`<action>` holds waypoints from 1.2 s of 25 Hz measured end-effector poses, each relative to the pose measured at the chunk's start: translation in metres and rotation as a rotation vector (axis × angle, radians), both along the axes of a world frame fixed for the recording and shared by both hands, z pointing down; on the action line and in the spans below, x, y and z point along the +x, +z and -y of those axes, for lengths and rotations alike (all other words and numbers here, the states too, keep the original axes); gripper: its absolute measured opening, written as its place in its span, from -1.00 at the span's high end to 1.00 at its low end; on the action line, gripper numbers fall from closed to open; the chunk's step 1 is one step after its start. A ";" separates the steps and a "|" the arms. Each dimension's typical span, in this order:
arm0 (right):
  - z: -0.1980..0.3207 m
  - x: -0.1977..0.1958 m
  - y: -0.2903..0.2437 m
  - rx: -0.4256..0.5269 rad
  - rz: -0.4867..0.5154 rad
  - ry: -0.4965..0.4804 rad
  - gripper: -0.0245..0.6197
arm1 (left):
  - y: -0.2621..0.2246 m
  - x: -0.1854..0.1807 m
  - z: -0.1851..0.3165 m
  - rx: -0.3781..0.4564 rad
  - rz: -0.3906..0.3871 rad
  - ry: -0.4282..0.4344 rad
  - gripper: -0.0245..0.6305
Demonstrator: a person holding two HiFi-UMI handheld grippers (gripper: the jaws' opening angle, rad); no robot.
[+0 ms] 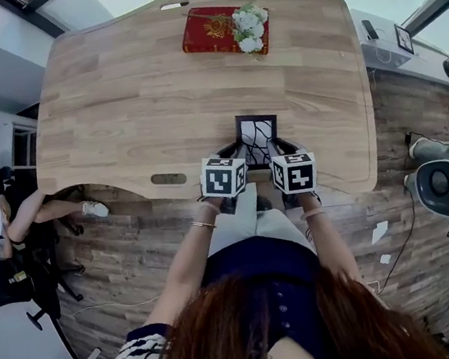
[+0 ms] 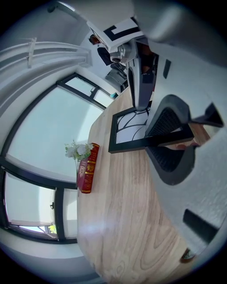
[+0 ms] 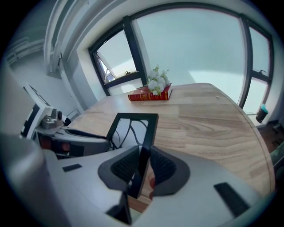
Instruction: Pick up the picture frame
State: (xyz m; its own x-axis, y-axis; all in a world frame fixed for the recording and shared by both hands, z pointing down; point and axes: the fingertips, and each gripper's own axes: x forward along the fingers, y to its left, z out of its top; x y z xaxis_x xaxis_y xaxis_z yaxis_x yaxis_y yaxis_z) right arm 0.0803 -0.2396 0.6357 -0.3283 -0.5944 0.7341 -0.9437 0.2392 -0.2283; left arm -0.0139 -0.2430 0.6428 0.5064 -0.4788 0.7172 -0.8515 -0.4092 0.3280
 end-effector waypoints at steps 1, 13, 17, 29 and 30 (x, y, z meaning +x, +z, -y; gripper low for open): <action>0.000 0.001 -0.005 0.014 0.000 0.001 0.66 | -0.005 0.001 0.000 0.014 -0.001 -0.003 0.66; -0.015 0.010 -0.064 0.174 -0.012 -0.007 0.67 | -0.062 0.010 -0.013 0.166 0.002 -0.024 0.66; -0.022 0.014 -0.086 0.233 -0.006 -0.008 0.67 | -0.085 0.013 -0.020 0.227 0.009 -0.036 0.66; -0.041 0.025 -0.147 0.390 -0.007 -0.013 0.68 | -0.146 0.024 -0.038 0.382 0.023 -0.040 0.66; -0.042 0.026 -0.152 0.400 -0.007 -0.012 0.68 | -0.150 0.025 -0.039 0.391 0.022 -0.039 0.66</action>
